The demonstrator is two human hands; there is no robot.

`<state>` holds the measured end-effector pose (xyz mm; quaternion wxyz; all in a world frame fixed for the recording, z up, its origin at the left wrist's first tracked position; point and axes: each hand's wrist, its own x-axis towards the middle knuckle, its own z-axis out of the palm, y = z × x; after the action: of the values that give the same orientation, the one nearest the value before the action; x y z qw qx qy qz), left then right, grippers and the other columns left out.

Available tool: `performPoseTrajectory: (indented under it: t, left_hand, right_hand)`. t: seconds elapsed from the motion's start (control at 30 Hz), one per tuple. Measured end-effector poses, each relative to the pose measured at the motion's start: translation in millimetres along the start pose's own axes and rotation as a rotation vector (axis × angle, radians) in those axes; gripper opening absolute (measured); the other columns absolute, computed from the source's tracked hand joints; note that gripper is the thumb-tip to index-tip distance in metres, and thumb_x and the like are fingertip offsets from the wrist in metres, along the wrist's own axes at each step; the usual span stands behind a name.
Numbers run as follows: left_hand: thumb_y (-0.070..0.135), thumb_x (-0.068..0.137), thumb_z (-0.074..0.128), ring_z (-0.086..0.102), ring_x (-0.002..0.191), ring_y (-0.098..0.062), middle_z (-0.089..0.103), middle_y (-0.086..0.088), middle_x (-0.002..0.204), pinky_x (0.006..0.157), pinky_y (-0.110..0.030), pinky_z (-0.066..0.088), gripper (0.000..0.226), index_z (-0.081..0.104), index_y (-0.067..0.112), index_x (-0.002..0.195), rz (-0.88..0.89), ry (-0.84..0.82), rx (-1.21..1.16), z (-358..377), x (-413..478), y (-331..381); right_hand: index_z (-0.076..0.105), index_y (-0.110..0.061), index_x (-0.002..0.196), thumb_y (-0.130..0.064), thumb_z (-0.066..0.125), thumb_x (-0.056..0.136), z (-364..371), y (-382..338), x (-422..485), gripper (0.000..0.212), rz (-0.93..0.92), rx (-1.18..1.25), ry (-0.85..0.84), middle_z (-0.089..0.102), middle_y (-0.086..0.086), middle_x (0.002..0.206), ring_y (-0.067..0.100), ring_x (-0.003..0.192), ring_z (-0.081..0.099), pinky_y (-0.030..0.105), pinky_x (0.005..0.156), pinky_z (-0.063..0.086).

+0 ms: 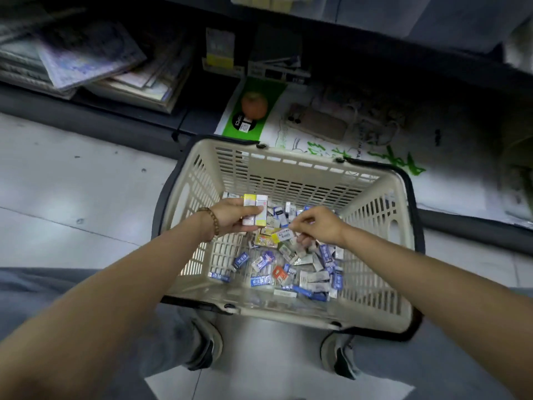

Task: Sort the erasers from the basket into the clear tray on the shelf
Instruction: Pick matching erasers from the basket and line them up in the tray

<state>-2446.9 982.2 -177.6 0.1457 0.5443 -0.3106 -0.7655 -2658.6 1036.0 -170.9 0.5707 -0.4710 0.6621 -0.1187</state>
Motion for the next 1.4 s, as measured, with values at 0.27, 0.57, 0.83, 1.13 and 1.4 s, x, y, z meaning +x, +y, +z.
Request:
performPoseTrajectory:
  t: [0.27,0.57,0.83,1.13,1.4]
  left_hand:
    - [0.021,0.088,0.06,0.06,0.068,-0.01,0.061,-0.004,0.077,0.067,-0.025,0.059,0.015,0.06,0.006,0.088,0.18,-0.164,0.225,30.5,-85.2,116.4]
    - [0.03,0.074,0.069,0.07,0.087,-0.012,0.073,0.0,0.096,0.073,-0.023,0.057,0.031,0.066,0.018,0.102,0.433,-0.346,0.371,68.4,-129.7,149.0]
    - [0.004,0.075,0.073,0.069,0.081,-0.008,0.073,0.005,0.088,0.067,-0.021,0.055,0.035,0.059,0.017,0.105,0.536,-0.307,0.555,71.2,-129.2,153.3]
    - [0.032,0.091,0.055,0.056,0.076,-0.014,0.057,-0.002,0.081,0.071,-0.026,0.051,0.017,0.057,0.016,0.084,0.689,-0.028,0.514,66.0,-130.1,161.7]
    - [0.019,0.087,0.063,0.067,0.058,-0.015,0.064,-0.009,0.079,0.053,-0.023,0.056,0.016,0.049,0.011,0.085,0.515,0.146,0.049,60.5,-123.0,164.2]
  right_hand:
    - [0.063,-0.007,0.094,0.003,0.066,0.081,-86.1,-124.9,-108.5,0.017,-0.327,0.099,-0.038,0.067,0.011,0.085,0.007,0.068,0.066,0.016,0.068,0.055]
    - [0.065,0.001,0.103,0.0,0.065,0.083,-81.7,-160.9,-141.4,0.02,-0.542,0.295,0.266,0.067,0.012,0.087,0.012,0.07,0.064,0.017,0.068,0.054]
    - [0.061,-0.002,0.112,-0.002,0.067,0.082,-74.4,-162.7,-146.4,0.03,-0.443,0.298,0.266,0.065,0.005,0.084,0.011,0.066,0.064,0.012,0.058,0.051]
    - [0.064,-0.005,0.107,-0.007,0.064,0.085,-85.2,-162.4,-153.6,0.022,-0.414,0.47,0.293,0.069,0.019,0.106,0.022,0.087,0.067,0.019,0.075,0.057]
    - [0.067,-0.006,0.098,-0.008,0.062,0.08,-91.0,-160.9,-150.8,0.019,-0.414,0.886,0.149,0.074,0.008,0.091,0.012,0.08,0.07,0.018,0.068,0.057]
